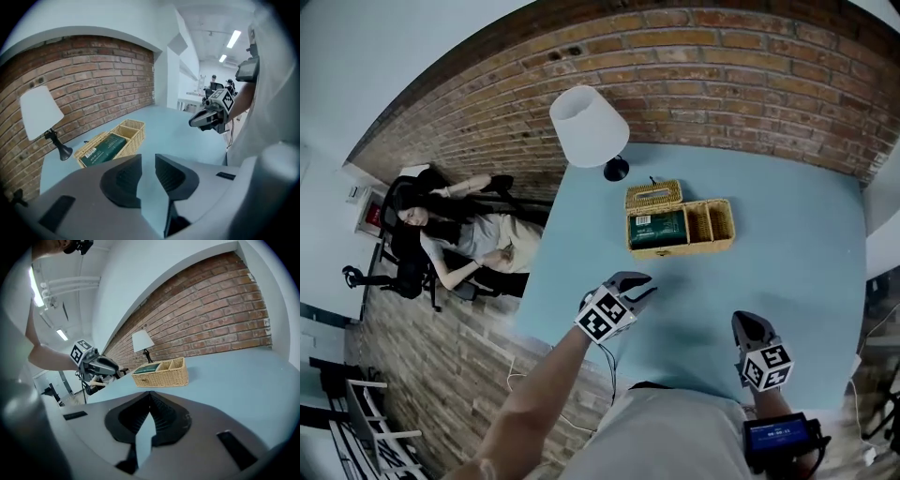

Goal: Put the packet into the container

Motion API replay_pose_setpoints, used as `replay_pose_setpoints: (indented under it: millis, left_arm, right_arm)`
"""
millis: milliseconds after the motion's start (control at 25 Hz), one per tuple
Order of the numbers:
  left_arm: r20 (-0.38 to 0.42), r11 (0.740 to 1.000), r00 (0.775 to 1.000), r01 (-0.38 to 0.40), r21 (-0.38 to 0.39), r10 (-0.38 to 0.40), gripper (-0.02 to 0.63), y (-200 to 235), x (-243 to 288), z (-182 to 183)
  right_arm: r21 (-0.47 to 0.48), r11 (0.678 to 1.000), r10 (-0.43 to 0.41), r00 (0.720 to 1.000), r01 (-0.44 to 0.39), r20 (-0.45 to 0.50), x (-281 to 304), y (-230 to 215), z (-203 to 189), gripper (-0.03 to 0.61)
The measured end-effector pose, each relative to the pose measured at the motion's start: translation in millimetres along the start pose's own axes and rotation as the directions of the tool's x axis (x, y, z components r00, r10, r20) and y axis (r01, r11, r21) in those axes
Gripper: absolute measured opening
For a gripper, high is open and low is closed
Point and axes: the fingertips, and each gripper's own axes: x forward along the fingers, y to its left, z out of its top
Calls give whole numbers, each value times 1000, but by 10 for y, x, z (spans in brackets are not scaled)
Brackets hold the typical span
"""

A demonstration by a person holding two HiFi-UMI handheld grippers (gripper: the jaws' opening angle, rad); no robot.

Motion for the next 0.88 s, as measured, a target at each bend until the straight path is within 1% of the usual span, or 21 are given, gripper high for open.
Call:
replay_pose_setpoints:
  millis: [80, 200, 240, 360, 480, 560, 680, 880]
  left_arm:
    - [45, 998, 998, -31, -50, 34, 66, -147, -79, -30]
    - [103, 989, 991, -71, -133, 86, 34, -339, -215, -92]
    - [123, 983, 987, -85, -161, 106, 32, -382, -272, -115]
    - [193, 965, 965, -133, -225, 178, 20, -427, -433, -153]
    - [248, 951, 943, -151, -269, 220, 12, -456, -538, -144]
    - [265, 938, 933, -157, -308, 243, 11, -471, -577, -157]
    - [272, 925, 929, -146, -350, 250, 11, -533, -559, -206]
    - [279, 918, 932, -112, -380, 229, 11, -646, -506, -258]
  right_arm:
    - [-29, 999, 19, 1000, -18, 13, 16, 37, 97, 9]
    - [-63, 997, 50, 998, -48, 26, 20, 132, 222, 11]
    - [-72, 996, 60, 998, -58, 30, 15, 175, 255, 9]
    - [-98, 991, 91, 995, -87, 36, -15, 304, 312, 9]
    - [-123, 986, 120, 992, -114, 36, -47, 410, 324, 9]
    - [-130, 984, 130, 991, -125, 33, -70, 453, 301, 11]
    - [-130, 984, 130, 991, -126, 24, -89, 476, 244, 9]
    - [-145, 981, 132, 991, -128, 19, -91, 530, 234, 9]
